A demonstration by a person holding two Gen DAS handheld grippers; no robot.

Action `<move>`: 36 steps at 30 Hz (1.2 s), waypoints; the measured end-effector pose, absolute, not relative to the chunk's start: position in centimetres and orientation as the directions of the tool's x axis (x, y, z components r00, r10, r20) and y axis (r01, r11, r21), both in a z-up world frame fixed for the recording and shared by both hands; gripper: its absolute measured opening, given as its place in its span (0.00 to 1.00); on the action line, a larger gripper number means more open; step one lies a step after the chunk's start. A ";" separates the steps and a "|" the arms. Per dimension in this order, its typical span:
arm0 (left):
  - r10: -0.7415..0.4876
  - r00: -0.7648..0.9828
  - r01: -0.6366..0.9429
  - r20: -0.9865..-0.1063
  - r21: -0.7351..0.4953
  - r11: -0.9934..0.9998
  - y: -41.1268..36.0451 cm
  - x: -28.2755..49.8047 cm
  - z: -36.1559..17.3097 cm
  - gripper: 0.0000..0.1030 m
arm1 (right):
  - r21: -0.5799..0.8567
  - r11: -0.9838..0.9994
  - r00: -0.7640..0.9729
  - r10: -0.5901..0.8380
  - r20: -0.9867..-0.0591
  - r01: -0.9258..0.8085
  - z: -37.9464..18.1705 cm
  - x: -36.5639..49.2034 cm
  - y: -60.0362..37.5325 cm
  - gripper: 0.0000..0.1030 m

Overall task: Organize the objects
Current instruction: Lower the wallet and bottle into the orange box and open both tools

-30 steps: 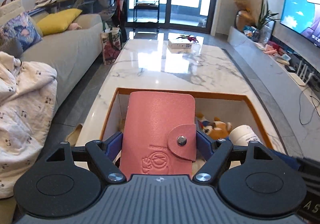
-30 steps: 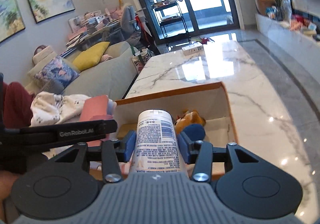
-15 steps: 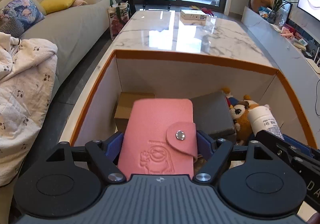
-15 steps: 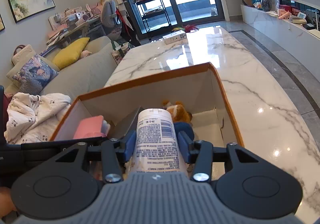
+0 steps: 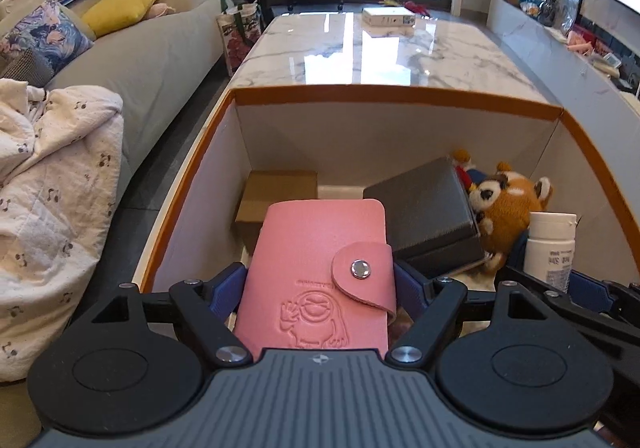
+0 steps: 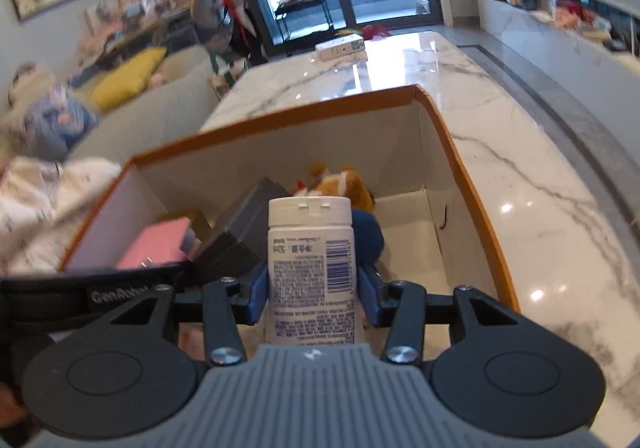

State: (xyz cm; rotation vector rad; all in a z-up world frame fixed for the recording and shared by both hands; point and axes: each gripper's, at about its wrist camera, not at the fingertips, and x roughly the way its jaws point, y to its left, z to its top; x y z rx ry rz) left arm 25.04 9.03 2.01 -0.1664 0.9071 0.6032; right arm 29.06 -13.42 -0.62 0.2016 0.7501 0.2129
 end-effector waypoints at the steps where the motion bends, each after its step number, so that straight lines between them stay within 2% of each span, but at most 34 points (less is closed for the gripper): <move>1: 0.418 0.459 -0.556 -0.784 0.114 0.823 9.0 24.9 2.0 0.89 | 0.234 0.964 0.708 0.251 -0.660 -0.124 -0.7 29.1 -13.2 0.47; 6: 0.404 0.440 -0.540 -0.802 0.123 0.833 9.0 24.1 2.1 0.90 | 0.196 0.972 0.685 0.228 -0.692 -0.126 -0.8 28.7 -13.0 0.46; 11: 0.424 0.413 -0.498 -0.806 0.190 0.846 8.0 23.3 1.5 0.88 | 0.176 0.976 0.660 0.214 -0.720 -0.125 -0.8 27.7 -12.7 0.46; 28: 0.333 0.413 -0.448 -0.848 0.130 0.884 5.6 20.3 2.0 0.88 | 0.105 0.986 0.608 0.165 -0.777 -0.133 -0.3 24.3 -14.0 0.47; 34: 0.340 0.456 -0.479 -0.822 0.094 0.873 6.0 19.5 2.7 0.88 | 0.099 0.982 0.670 0.180 -0.720 -0.158 0.9 23.8 -13.8 0.53; 36: 0.356 0.485 -0.492 -0.799 0.087 0.866 6.2 19.2 3.5 0.88 | 0.114 0.979 0.687 0.201 -0.698 -0.170 1.5 23.4 -13.9 0.59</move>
